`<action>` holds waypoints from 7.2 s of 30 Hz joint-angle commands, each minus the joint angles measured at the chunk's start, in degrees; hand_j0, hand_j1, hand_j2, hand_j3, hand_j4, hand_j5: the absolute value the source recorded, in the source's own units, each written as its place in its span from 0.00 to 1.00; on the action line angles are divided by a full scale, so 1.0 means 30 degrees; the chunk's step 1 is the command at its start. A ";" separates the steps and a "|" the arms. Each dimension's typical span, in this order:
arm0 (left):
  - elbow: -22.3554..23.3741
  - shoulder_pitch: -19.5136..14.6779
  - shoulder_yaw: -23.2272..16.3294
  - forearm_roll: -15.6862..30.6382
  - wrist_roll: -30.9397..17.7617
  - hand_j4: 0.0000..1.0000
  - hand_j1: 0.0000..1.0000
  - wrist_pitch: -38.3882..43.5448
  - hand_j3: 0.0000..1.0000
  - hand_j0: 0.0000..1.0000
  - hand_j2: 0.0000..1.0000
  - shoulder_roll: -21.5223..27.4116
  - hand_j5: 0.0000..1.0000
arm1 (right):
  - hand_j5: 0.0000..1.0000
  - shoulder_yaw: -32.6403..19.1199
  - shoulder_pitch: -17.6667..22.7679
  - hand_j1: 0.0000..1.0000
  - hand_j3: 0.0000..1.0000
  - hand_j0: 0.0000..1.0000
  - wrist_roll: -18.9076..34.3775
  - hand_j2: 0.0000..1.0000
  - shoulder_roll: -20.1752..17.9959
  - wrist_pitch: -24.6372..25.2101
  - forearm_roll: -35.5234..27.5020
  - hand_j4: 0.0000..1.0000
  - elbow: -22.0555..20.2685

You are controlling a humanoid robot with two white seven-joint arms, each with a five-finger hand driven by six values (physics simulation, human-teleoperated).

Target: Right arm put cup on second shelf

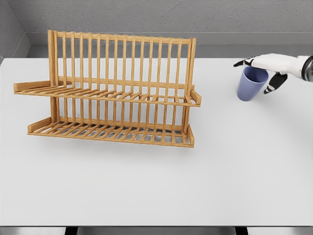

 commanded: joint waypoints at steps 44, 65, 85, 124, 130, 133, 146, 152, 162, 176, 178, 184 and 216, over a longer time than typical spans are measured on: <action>-0.0012 0.0000 0.0002 0.0005 -0.0005 1.00 1.00 0.0000 1.00 1.00 1.00 0.0001 1.00 | 0.67 0.0073 -0.0556 0.67 0.67 0.67 -0.0008 0.67 0.0526 -0.0100 0.0040 0.67 0.1199; -0.0012 0.0000 0.0002 0.0005 -0.0005 1.00 1.00 0.0000 1.00 1.00 1.00 0.0001 1.00 | 0.67 -0.0483 -0.1289 0.67 0.67 0.67 -0.0008 0.67 -0.0294 -0.0510 -0.0106 0.67 -0.0734; -0.0012 0.0000 0.0002 0.0005 -0.0005 1.00 1.00 0.0000 1.00 1.00 1.00 0.0001 1.00 | 0.67 -0.1129 -0.0762 0.67 0.67 0.67 -0.0008 0.67 -0.1994 -0.0773 -0.0165 0.67 -0.5509; -0.0012 0.0000 0.0002 0.0005 -0.0005 1.00 1.00 0.0000 1.00 1.00 1.00 0.0001 1.00 | 0.67 -0.4088 0.0996 0.67 0.67 0.67 -0.0008 0.67 -0.3780 -0.1857 -0.0194 0.67 -1.0871; -0.0012 0.0000 0.0002 0.0005 -0.0005 1.00 1.00 0.0000 1.00 1.00 1.00 0.0001 1.00 | 0.67 -0.4117 0.0996 0.67 0.67 0.67 -0.0008 0.67 -0.3957 -0.1857 -0.0194 0.67 -1.1574; -0.0012 0.0000 0.0002 0.0005 0.0024 1.00 1.00 0.0000 1.00 1.00 1.00 0.0001 1.00 | 0.67 -0.4117 0.1025 0.67 0.67 0.67 -0.0008 0.67 -0.4074 -0.1887 -0.0194 0.67 -1.2131; 0.0017 0.0000 0.0002 0.0005 -0.0005 1.00 1.00 0.0000 1.00 1.00 1.00 0.0001 1.00 | 0.67 -0.4117 0.1260 0.67 0.67 0.67 -0.0008 0.67 -0.4015 -0.1974 -0.0223 0.67 -1.3801; -0.0012 0.0000 0.0002 0.0005 0.0024 1.00 1.00 0.0000 1.00 1.00 1.00 0.0001 1.00 | 0.67 -0.4088 0.1260 0.67 0.67 0.67 -0.0008 0.67 -0.3928 -0.2912 -0.0282 0.67 -1.3801; 0.0017 0.0000 0.0002 0.0005 -0.0005 1.00 1.00 0.0000 1.00 1.00 1.00 0.0001 1.00 | 0.67 -0.3941 0.1172 0.67 0.67 0.67 -0.0008 0.67 -0.2903 -0.3176 -0.0282 0.67 -1.3801; -0.0012 0.0000 0.0002 0.0005 -0.0005 1.00 1.00 0.0000 1.00 1.00 1.00 0.0001 1.00 | 0.68 -0.3794 0.0703 0.68 0.68 0.68 -0.0008 0.68 -0.1174 -0.3651 -0.0370 0.68 -1.3801; 0.0017 0.0000 0.0002 0.0005 -0.0005 1.00 1.00 0.0000 1.00 1.00 1.00 0.0001 1.00 | 0.68 -0.3765 0.0703 0.68 0.68 0.68 -0.0008 0.68 -0.0998 -0.3651 -0.0575 0.68 -1.3801; 0.0017 0.0000 0.0002 0.0005 -0.0005 1.00 1.00 0.0000 1.00 1.00 1.00 0.0001 1.00 | 0.68 -0.3326 0.0703 0.68 0.68 0.68 -0.0008 0.68 -0.0324 -0.3651 -0.0575 0.68 -1.3801; 0.0017 0.0000 0.0002 0.0005 -0.0005 1.00 1.00 0.0000 1.00 1.00 1.00 0.0001 1.00 | 0.73 -0.1012 0.0967 0.73 0.73 0.73 -0.0008 0.73 -0.0207 -0.3651 -0.0604 0.73 -1.3801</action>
